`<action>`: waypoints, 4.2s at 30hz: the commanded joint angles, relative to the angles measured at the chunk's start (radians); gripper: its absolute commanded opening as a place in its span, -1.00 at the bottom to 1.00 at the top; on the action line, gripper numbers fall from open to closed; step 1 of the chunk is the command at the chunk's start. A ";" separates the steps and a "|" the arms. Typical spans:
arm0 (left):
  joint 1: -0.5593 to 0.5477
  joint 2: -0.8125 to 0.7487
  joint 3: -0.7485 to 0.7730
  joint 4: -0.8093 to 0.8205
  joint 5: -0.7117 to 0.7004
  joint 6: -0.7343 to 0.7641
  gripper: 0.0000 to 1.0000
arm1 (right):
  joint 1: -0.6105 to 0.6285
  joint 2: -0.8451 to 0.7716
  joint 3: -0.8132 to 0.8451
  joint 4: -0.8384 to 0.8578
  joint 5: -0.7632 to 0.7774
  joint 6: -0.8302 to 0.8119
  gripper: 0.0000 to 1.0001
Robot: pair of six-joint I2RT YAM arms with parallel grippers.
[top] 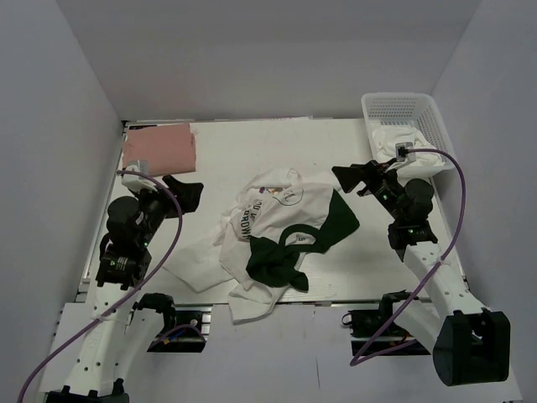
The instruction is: Fold and stack the t-shirts
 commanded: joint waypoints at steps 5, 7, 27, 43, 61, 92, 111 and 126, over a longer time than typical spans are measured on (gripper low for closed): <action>-0.004 -0.017 -0.019 0.011 0.029 -0.024 0.98 | 0.011 0.000 0.043 0.016 -0.126 -0.085 0.81; -0.004 0.001 -0.019 0.021 0.052 -0.035 0.98 | 0.043 0.030 0.166 -0.285 -0.122 -0.215 0.81; -0.004 0.373 -0.017 -0.013 0.204 -0.021 0.98 | 0.700 0.669 0.588 -0.903 0.797 -0.553 0.81; -0.004 0.192 -0.009 0.027 0.133 -0.010 0.98 | 0.553 0.397 0.685 -0.333 1.102 -0.711 -1.00; -0.004 0.241 -0.019 0.018 0.047 -0.041 0.98 | -0.018 0.864 1.689 -0.508 0.901 -0.702 -1.00; 0.006 0.146 -0.075 -0.087 0.070 -0.153 0.98 | 0.198 0.514 0.714 -0.494 0.126 -0.800 0.81; 0.006 0.071 -0.055 -0.151 0.003 -0.162 0.98 | 0.502 0.849 0.778 -0.660 0.424 -0.909 -1.00; 0.006 -0.044 -0.062 -0.105 -0.040 -0.171 0.98 | 0.299 0.707 1.391 -0.565 0.753 -0.864 -1.00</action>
